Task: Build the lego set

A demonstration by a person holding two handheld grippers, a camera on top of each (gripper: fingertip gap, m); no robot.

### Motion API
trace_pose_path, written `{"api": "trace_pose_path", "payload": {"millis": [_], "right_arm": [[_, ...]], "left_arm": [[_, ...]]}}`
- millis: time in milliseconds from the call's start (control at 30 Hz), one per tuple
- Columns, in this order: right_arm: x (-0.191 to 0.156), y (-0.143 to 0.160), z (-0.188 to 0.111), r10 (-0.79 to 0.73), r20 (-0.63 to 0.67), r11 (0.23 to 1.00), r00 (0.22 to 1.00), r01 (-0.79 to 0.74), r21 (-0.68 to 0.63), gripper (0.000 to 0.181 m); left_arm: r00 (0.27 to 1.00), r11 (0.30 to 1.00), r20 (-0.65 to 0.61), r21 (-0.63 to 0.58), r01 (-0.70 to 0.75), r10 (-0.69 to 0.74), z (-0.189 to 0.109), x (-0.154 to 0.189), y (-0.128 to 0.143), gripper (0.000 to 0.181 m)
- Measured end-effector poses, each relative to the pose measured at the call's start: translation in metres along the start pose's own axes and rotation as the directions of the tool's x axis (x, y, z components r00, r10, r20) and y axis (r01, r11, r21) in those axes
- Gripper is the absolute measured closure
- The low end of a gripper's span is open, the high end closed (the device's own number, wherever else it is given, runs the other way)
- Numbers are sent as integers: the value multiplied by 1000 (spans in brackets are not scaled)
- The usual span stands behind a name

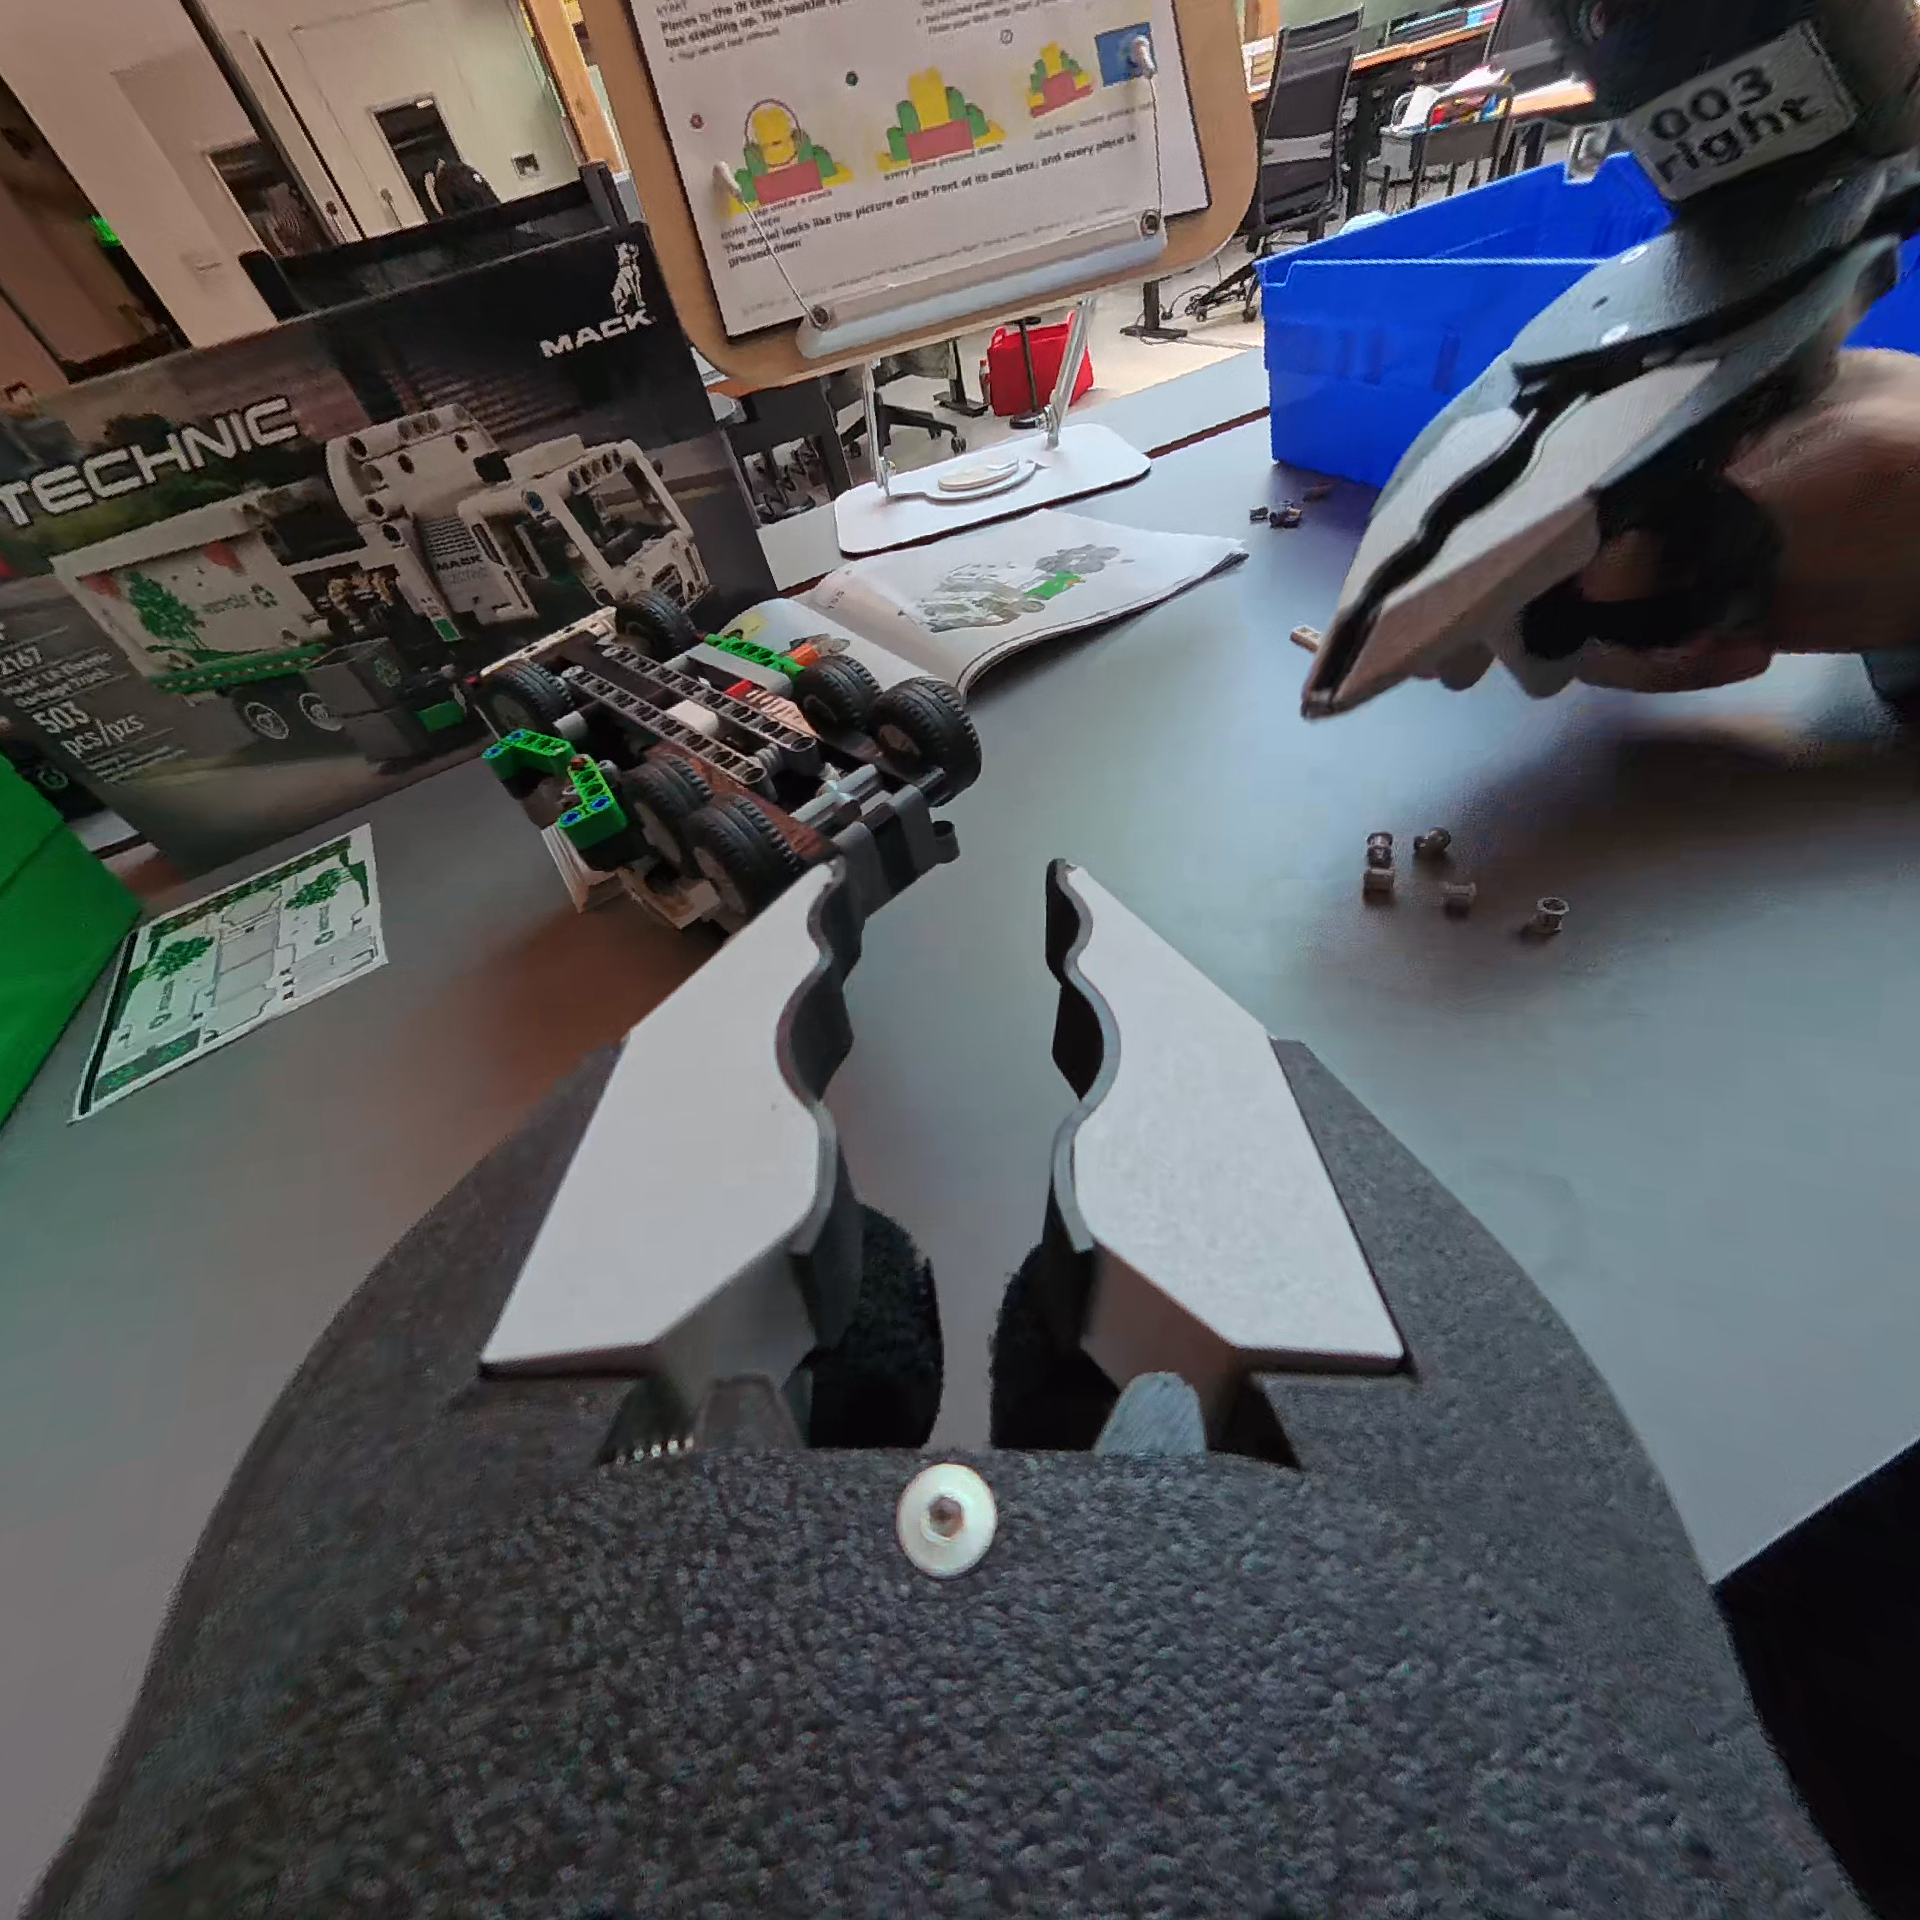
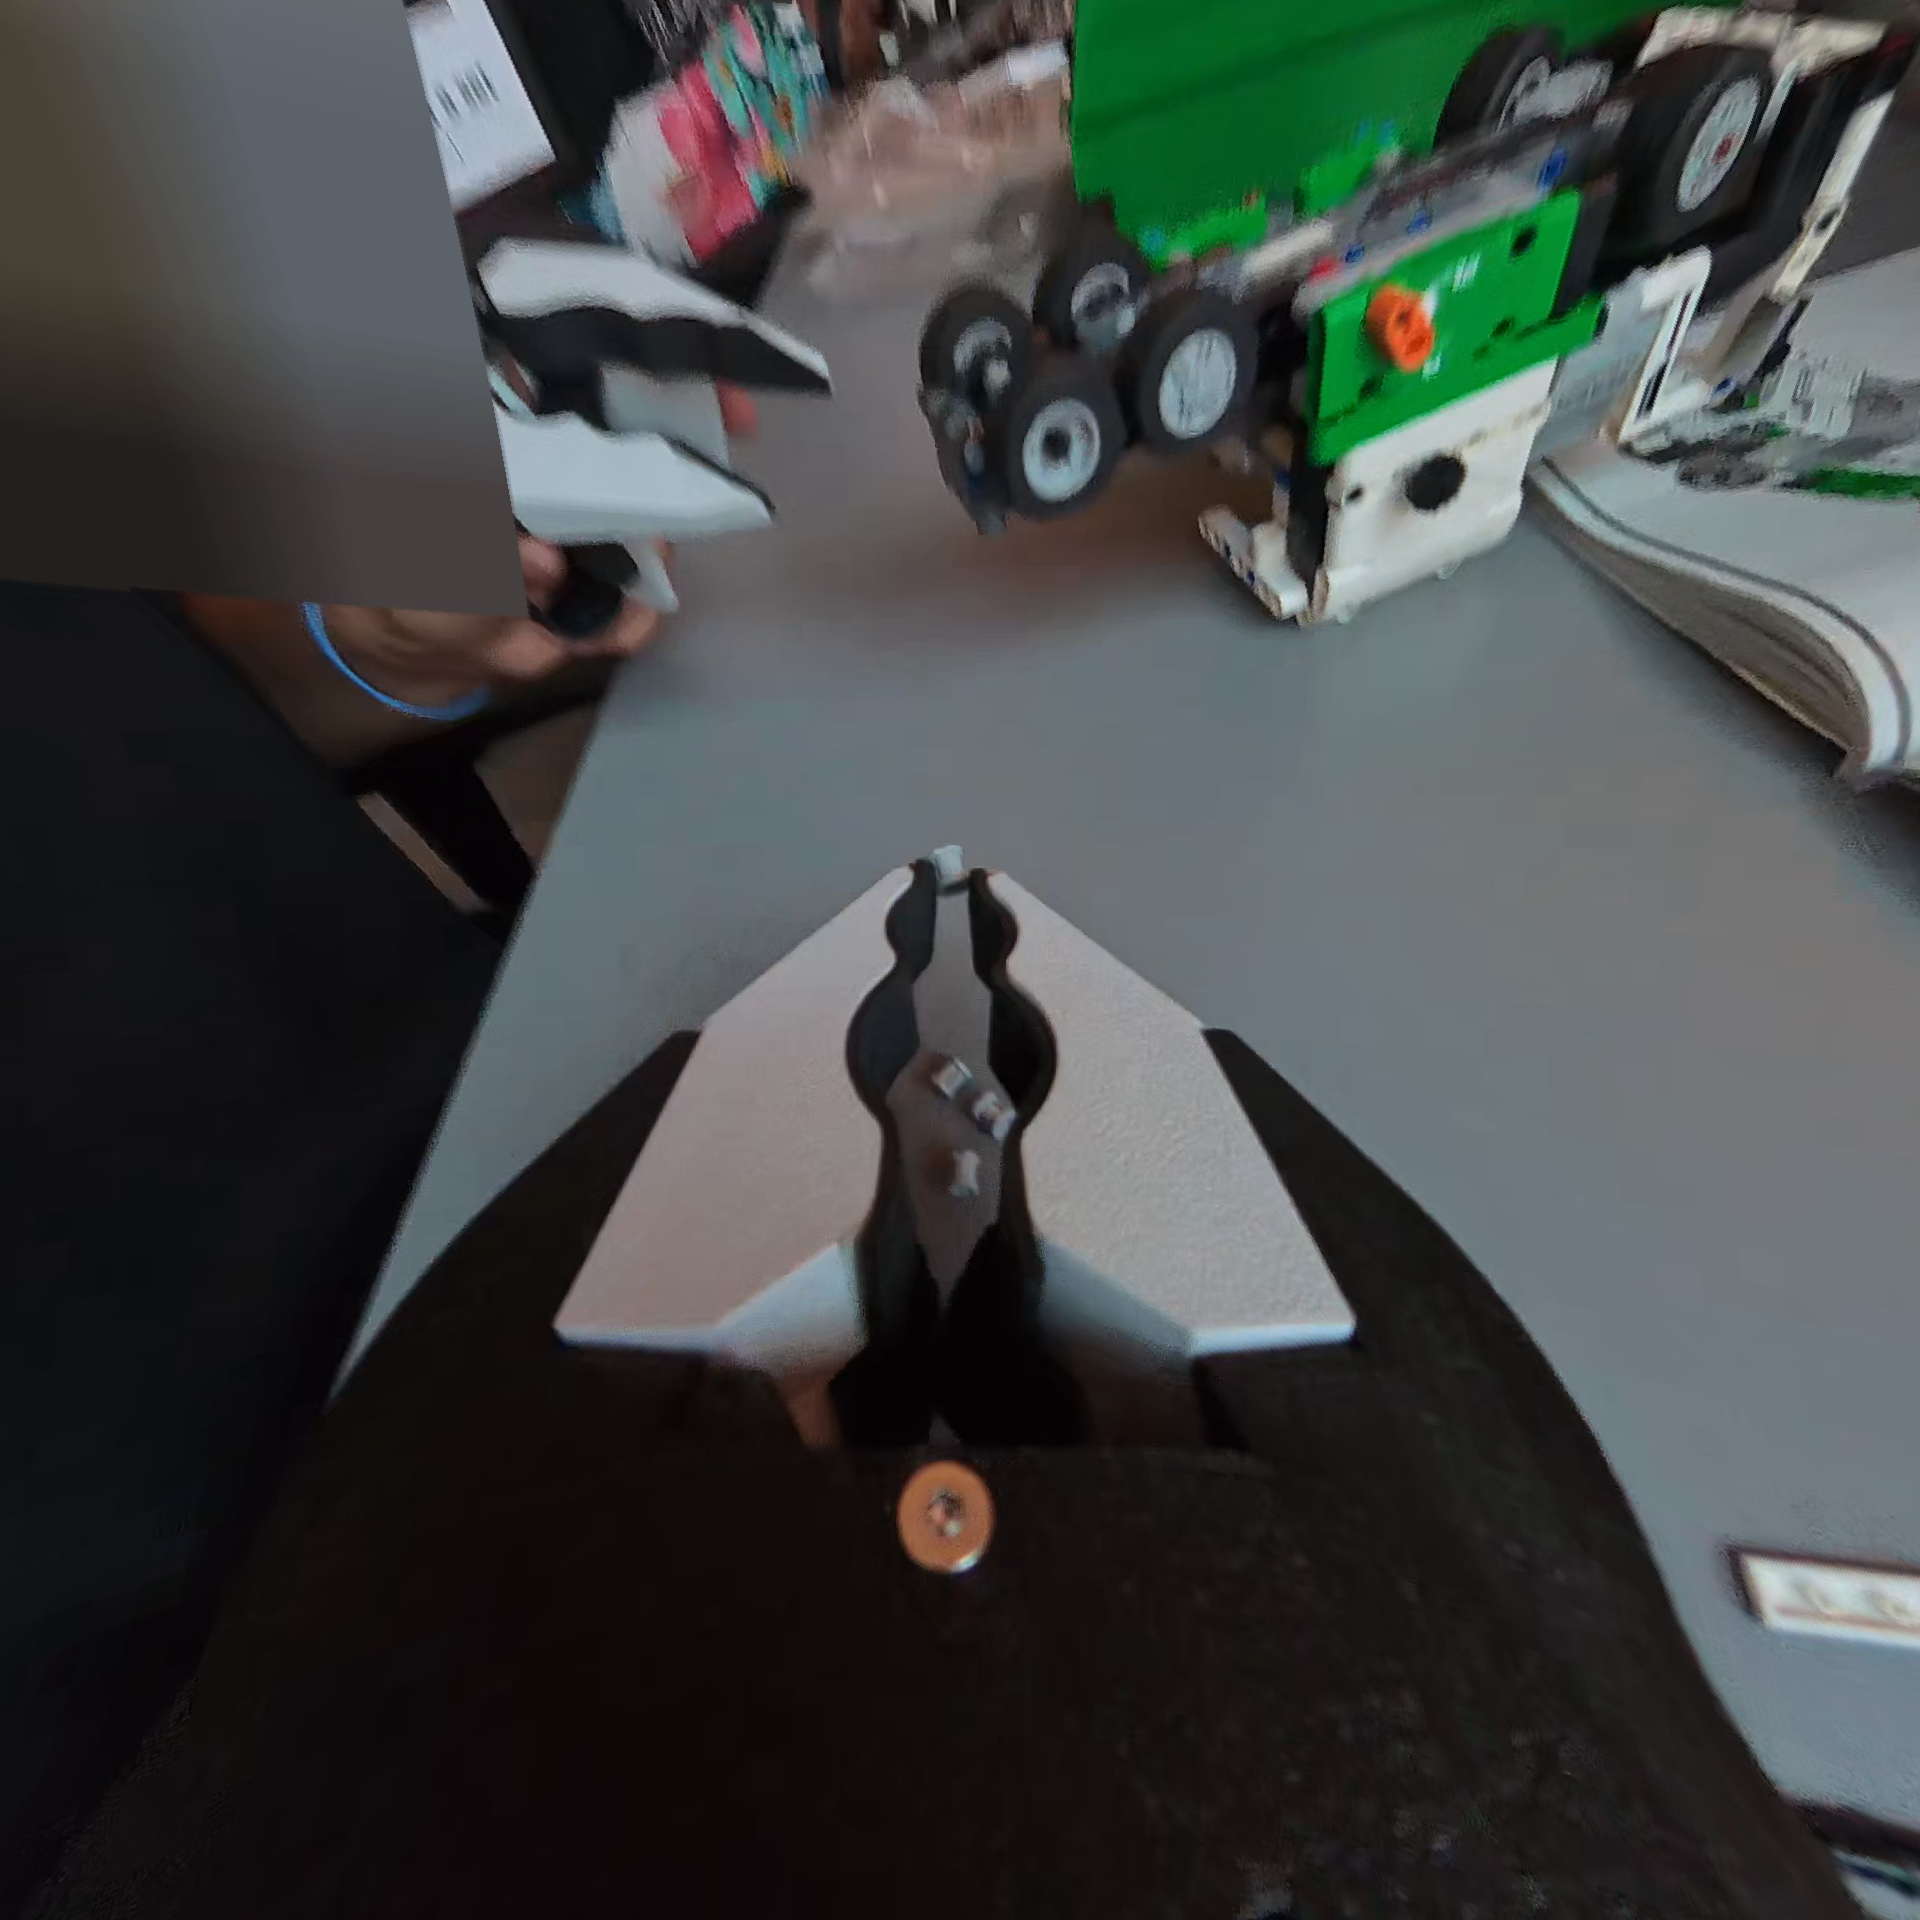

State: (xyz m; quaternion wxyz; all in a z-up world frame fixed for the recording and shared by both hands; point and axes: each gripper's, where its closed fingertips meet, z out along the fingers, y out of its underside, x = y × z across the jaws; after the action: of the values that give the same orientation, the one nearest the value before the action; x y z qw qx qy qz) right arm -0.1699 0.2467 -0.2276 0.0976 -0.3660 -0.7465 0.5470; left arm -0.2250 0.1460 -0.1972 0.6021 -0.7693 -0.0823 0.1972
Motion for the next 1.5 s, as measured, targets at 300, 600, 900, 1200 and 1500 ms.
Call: {"api": "trace_pose_path", "payload": {"millis": [300, 600, 900, 1200, 1500], "right_arm": [[-14, -45, -4, 39, 116, 982, 992, -60, 181, 176], [26, -49, 34, -172, -150, 985, 974, 172, -13, 176], [32, -62, 63, -329, -145, 944, 933, 322, -65, 176], [30, -60, 71, -378, -112, 924, 919, 368, -101, 176], [26, -63, 71, -415, -123, 908, 901, 403, -111, 176]], "left_arm": [[994, 994, -17, 41, 106, -105, -11, -15, 5, 147], [986, 989, -74, 12, 150, -149, 0, -27, 10, 139], [977, 987, -145, -27, 157, -159, 23, -34, 13, 130], [982, 988, -116, -38, 148, -152, 33, -37, 13, 138], [984, 987, -112, -103, 125, -137, 40, -34, 22, 130]]}}
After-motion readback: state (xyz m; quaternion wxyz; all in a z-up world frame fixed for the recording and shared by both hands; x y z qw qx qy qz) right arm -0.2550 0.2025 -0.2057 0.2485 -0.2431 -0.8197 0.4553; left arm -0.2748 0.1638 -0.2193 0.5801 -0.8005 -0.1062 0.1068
